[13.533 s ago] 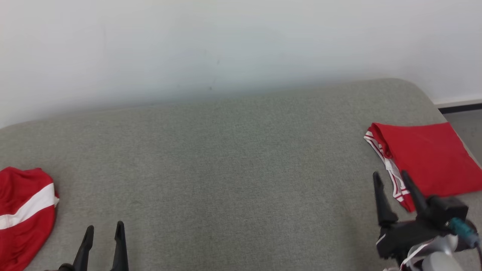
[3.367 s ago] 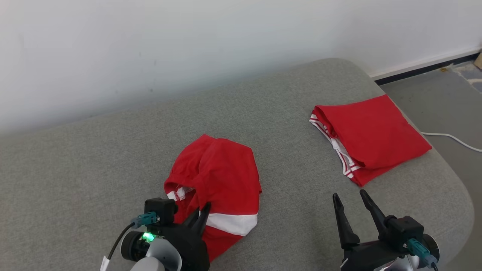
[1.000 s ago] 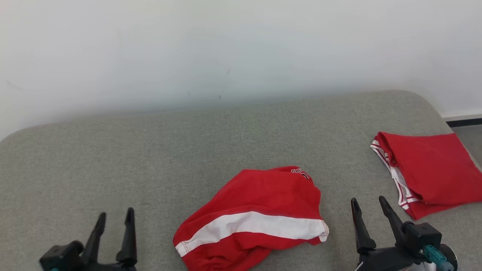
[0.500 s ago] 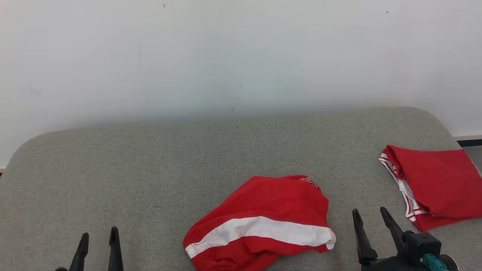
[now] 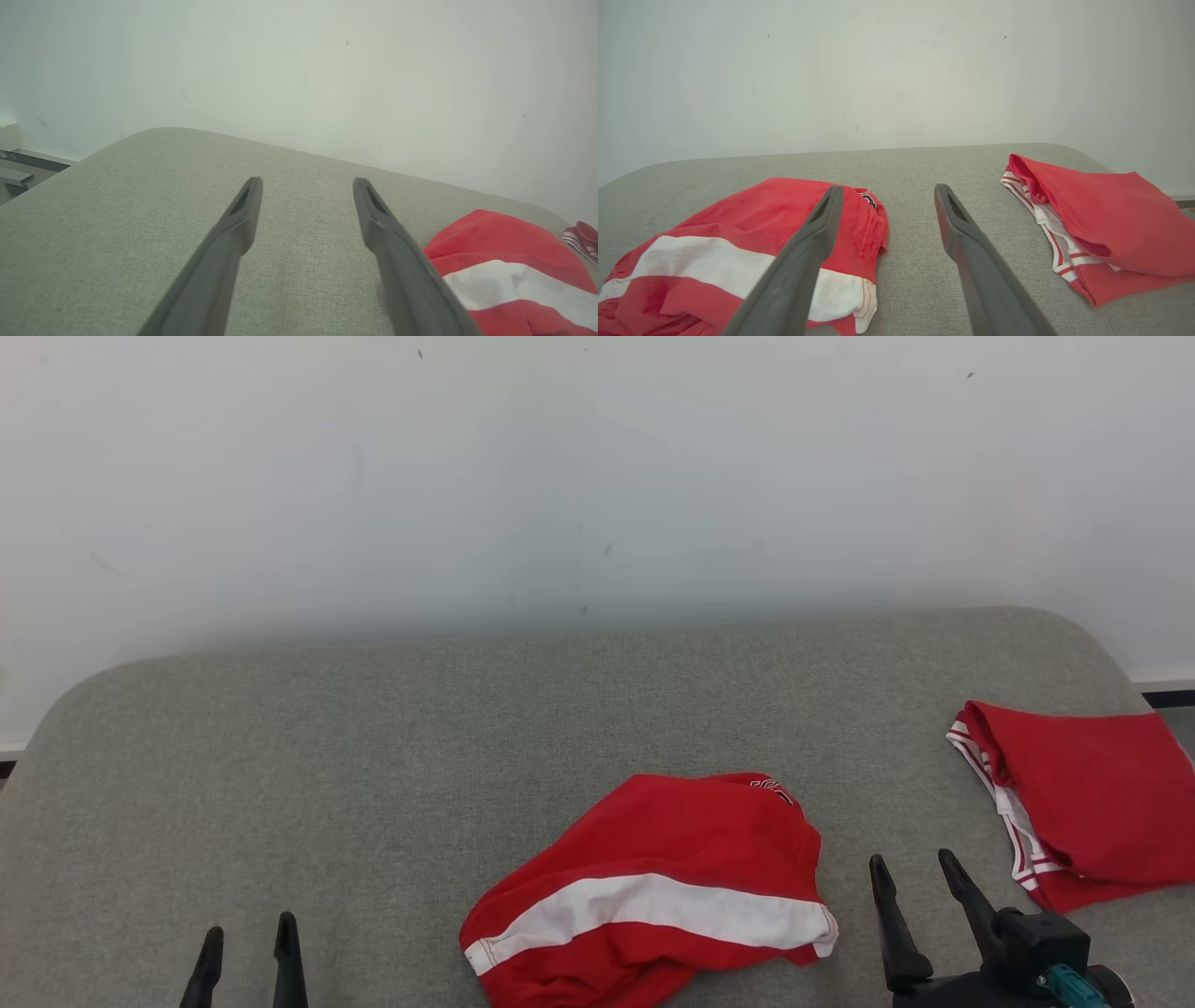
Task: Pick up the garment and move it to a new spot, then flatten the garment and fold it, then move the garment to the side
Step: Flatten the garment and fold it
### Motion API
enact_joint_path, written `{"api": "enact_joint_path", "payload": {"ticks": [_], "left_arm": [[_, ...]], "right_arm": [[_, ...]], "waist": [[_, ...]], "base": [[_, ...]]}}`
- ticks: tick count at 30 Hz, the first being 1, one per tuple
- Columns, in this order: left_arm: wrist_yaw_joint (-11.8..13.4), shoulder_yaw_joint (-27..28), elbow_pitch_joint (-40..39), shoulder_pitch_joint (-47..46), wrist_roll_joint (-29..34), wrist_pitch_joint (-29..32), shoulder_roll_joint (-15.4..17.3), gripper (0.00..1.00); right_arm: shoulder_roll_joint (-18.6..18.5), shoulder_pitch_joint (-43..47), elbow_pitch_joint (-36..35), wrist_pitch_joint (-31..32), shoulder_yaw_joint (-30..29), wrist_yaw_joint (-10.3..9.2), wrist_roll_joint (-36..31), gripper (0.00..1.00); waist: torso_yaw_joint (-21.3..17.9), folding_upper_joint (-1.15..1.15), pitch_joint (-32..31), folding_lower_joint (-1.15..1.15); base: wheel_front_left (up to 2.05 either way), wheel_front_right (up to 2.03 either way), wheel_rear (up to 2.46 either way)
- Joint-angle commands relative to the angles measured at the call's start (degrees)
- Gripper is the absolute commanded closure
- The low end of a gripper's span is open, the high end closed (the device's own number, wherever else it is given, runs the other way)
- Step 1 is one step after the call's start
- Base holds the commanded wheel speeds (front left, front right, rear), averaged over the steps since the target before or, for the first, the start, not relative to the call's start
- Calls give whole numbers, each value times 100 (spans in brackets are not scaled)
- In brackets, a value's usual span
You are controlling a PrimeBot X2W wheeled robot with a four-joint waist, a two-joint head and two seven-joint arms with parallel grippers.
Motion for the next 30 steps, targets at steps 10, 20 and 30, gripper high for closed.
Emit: {"api": "enact_joint_path", "payload": {"ticks": [10, 20, 30], "left_arm": [[-180, -540, 694, -215, -25, 218, -109, 0], [-276, -1411, 1878, -986, -360, 745, -170, 0], [-275, -1778, 2523, -1411, -778, 826, -182, 0]], "right_arm": [[-42, 29, 65, 245, 78, -14, 84, 0], [-51, -297, 702, 767, 459, -15, 231, 0], [-62, -701, 1338, 825, 786, -15, 470, 0]], "waist": [[21, 0, 120, 0], [-142, 0, 413, 0], [-237, 0, 537, 0]], "base": [[0, 0, 0], [0, 0, 0], [0, 0, 0]]}}
